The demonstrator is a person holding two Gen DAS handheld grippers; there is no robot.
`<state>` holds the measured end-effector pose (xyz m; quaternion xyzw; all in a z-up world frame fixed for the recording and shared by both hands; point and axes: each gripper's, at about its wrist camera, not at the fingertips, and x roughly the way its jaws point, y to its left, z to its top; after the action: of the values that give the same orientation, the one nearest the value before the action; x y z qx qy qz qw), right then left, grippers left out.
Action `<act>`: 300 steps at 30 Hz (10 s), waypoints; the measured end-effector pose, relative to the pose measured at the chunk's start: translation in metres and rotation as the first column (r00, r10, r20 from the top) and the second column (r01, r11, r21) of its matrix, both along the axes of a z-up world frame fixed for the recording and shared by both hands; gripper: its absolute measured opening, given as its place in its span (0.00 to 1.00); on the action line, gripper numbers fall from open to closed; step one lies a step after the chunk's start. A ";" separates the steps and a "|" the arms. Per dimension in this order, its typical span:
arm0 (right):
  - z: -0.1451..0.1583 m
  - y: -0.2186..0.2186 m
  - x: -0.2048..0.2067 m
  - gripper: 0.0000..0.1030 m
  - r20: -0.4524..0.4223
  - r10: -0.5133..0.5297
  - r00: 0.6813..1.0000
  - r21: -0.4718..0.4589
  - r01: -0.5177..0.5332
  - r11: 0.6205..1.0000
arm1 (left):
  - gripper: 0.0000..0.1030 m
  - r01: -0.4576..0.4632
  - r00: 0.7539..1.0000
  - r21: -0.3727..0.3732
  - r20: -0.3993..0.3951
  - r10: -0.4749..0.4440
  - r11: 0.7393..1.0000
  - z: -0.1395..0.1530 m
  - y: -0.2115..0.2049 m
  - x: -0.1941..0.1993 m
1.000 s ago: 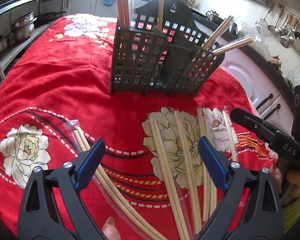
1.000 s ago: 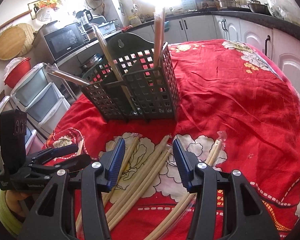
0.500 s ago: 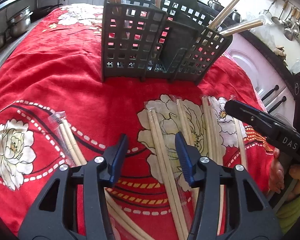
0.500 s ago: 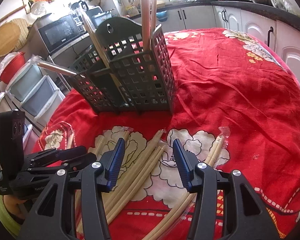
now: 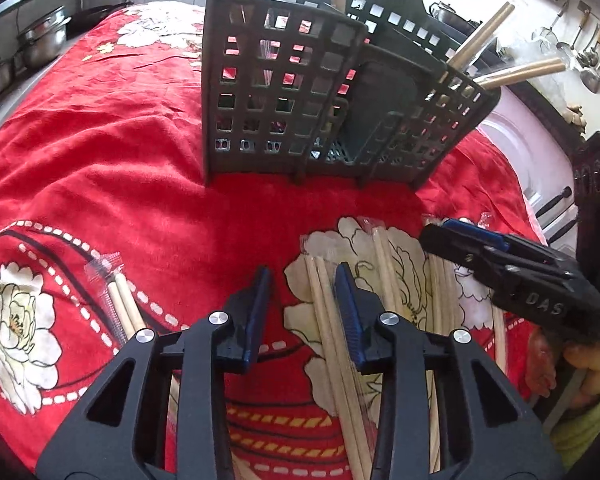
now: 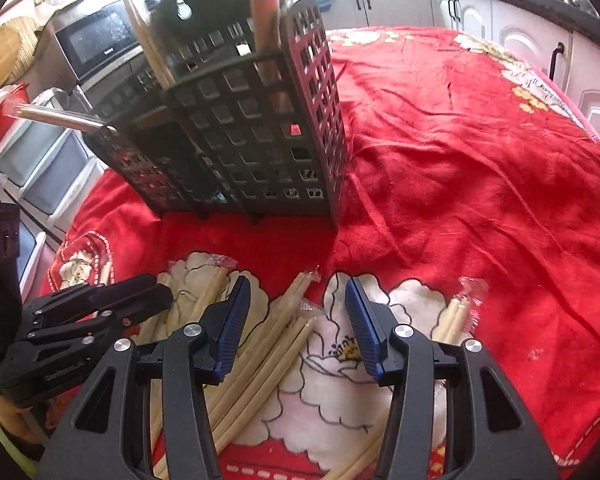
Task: Organize utensils
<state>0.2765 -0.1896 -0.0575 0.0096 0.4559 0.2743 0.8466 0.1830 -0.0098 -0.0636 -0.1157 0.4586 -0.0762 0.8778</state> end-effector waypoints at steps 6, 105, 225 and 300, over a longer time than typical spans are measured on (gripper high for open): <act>-0.001 0.015 0.004 0.33 0.018 0.027 0.999 -0.050 -0.026 0.998 | 0.26 -0.002 1.000 -0.009 -0.005 0.002 1.000 0.000 0.000 0.008; 0.253 -0.034 0.001 0.07 0.583 -0.226 0.780 0.428 -0.059 0.902 | 0.02 -0.072 0.735 -0.076 0.670 0.104 0.995 0.266 0.007 0.038; 0.095 -0.044 -0.070 0.67 0.332 -0.122 0.936 0.183 0.063 0.981 | 0.89 -0.084 0.937 -0.125 0.326 0.121 0.989 0.105 0.041 -0.053; 0.077 -0.013 -0.053 0.07 0.208 -0.005 0.978 0.231 -0.045 0.972 | 0.00 -0.085 0.971 -0.210 0.202 0.129 0.974 0.076 0.066 -0.036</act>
<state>0.2237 -0.2024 0.0191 0.0764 0.3299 0.3343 0.8795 0.1472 0.0567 0.0122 -0.2192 0.3446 -0.0863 0.9087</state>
